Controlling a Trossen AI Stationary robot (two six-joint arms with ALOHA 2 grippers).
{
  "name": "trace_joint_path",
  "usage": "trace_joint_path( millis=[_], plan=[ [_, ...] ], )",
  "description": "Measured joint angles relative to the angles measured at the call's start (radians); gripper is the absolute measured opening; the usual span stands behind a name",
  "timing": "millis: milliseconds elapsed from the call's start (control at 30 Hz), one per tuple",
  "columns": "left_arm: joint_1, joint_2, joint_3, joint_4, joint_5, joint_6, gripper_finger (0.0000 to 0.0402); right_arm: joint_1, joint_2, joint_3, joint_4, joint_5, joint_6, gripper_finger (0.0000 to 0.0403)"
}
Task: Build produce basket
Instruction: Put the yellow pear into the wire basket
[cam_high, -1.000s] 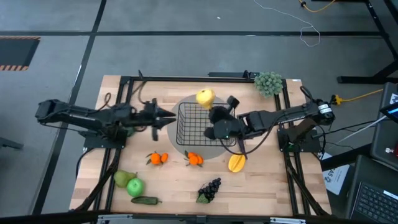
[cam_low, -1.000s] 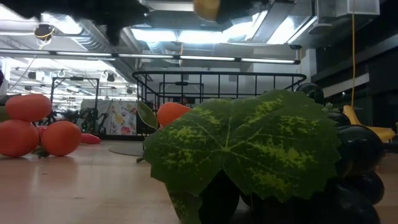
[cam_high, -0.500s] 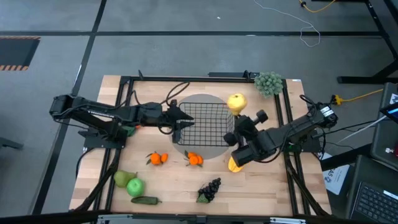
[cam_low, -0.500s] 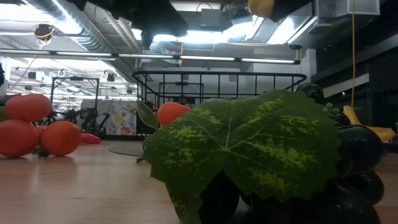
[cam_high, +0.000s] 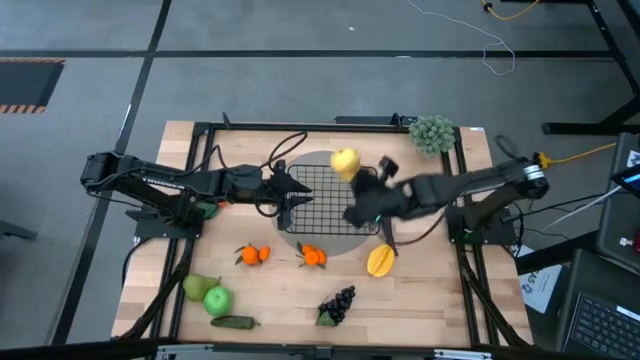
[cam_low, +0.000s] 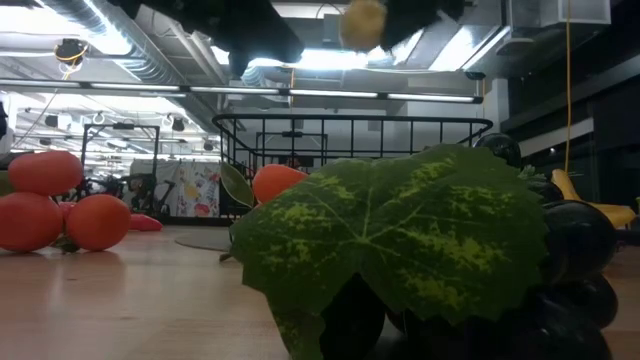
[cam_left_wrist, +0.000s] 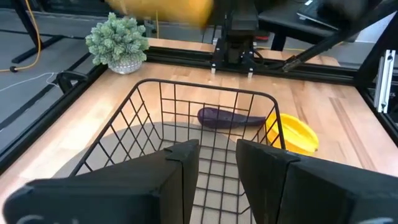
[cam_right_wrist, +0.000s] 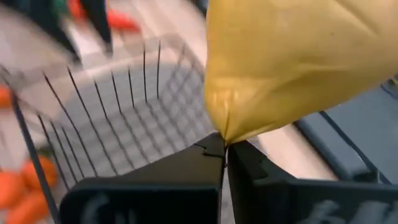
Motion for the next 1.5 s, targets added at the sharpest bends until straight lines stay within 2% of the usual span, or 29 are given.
trace_joint_path(
  millis=[100,233,333,433,500,567,733,800,867,1033,1233,1333,1500],
  plan=[
    [0.0,0.0,0.0,-0.001,0.0,0.0,0.0096,-0.041,-0.085,0.0,0.053,-0.076,-0.095,0.0],
    [0.0,0.0,0.0,-0.01,0.0,0.0,0.0096,-0.055,-0.215,-0.058,0.045,-0.131,-0.108,0.0],
    [0.0,0.0,0.0,-0.016,0.0,-0.001,0.0096,-0.035,-0.327,-0.18,0.063,-0.153,-0.053,0.0],
    [0.0,0.0,0.0,-0.016,-0.001,-0.001,0.0096,0.009,-0.441,-0.367,0.213,-0.162,-0.016,0.0],
    [0.0,0.0,0.0,-0.016,-0.002,-0.001,0.0096,0.036,-0.503,-0.517,0.38,-0.166,-0.016,0.0],
    [0.0,0.0,0.0,-0.015,-0.003,-0.002,0.0096,0.05,-0.543,-0.665,0.639,-0.19,-0.051,0.0],
    [0.0,0.0,-0.001,-0.007,-0.003,-0.002,0.0096,0.046,-0.519,-0.936,1.386,-0.422,-0.219,0.0],
    [0.0,0.0,-0.002,0.017,-0.004,-0.002,0.0096,0.038,-0.494,-0.993,1.569,-0.441,-0.254,0.0],
    [-0.001,0.0,-0.002,0.058,-0.003,-0.002,0.0096,0.026,-0.46,-1.015,1.648,-0.416,-0.262,0.0],
    [-0.019,0.044,-0.003,0.139,-0.005,-0.001,0.0096,-0.017,-0.356,-0.997,1.653,-0.372,-0.21,0.0],
    [-0.017,0.118,-0.002,0.179,-0.004,-0.001,0.0096,-0.049,-0.24,-0.893,1.661,-0.389,-0.266,0.0],
    [-0.013,0.127,-0.002,0.214,-0.003,-0.004,0.0096,-0.056,-0.197,-0.852,1.657,-0.436,-0.284,0.0],
    [-0.019,0.128,-0.002,0.25,0.004,-0.008,0.0096,-0.061,-0.123,-0.815,1.654,-0.443,-0.291,0.0]
  ],
)
